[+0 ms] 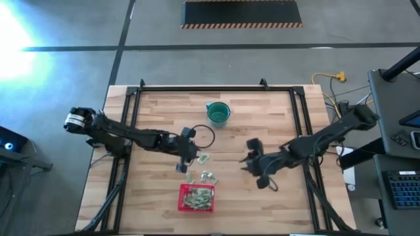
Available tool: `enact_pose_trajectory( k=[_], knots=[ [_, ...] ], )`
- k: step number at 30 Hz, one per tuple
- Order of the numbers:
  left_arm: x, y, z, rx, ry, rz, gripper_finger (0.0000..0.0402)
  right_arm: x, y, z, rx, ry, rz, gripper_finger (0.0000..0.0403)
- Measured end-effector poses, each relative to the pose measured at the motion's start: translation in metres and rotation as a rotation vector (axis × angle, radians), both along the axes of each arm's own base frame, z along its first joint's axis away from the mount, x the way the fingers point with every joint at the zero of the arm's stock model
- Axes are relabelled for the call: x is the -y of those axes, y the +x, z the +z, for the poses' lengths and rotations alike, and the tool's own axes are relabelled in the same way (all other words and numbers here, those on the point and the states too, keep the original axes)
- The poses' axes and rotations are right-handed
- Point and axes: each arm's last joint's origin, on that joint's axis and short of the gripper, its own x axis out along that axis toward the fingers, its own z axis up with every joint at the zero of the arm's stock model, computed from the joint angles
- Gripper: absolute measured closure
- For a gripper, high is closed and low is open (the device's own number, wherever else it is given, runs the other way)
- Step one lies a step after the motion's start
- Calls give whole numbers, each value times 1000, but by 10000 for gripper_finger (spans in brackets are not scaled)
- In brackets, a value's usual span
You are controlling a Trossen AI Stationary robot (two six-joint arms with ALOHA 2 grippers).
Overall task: Pick and place items into bin
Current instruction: Put the green stevia packet into the red bin
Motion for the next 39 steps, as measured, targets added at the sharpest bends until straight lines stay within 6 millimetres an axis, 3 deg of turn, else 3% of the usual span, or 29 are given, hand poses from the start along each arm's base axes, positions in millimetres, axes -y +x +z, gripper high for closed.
enact_pose_trajectory(
  k=[6,16,26,39],
  knots=[
    [-7,2,-4,-20,-19,9,296,16,-14,14,80,44,-59,294],
    [-10,17,-43,-163,-9,-15,296,20,-17,-21,163,120,-92,296],
    [-16,27,-47,-154,-59,-36,296,17,-20,-32,139,279,-202,296],
    [-21,38,-73,-206,-102,-52,281,16,-18,-42,113,289,-223,296]
  ],
)
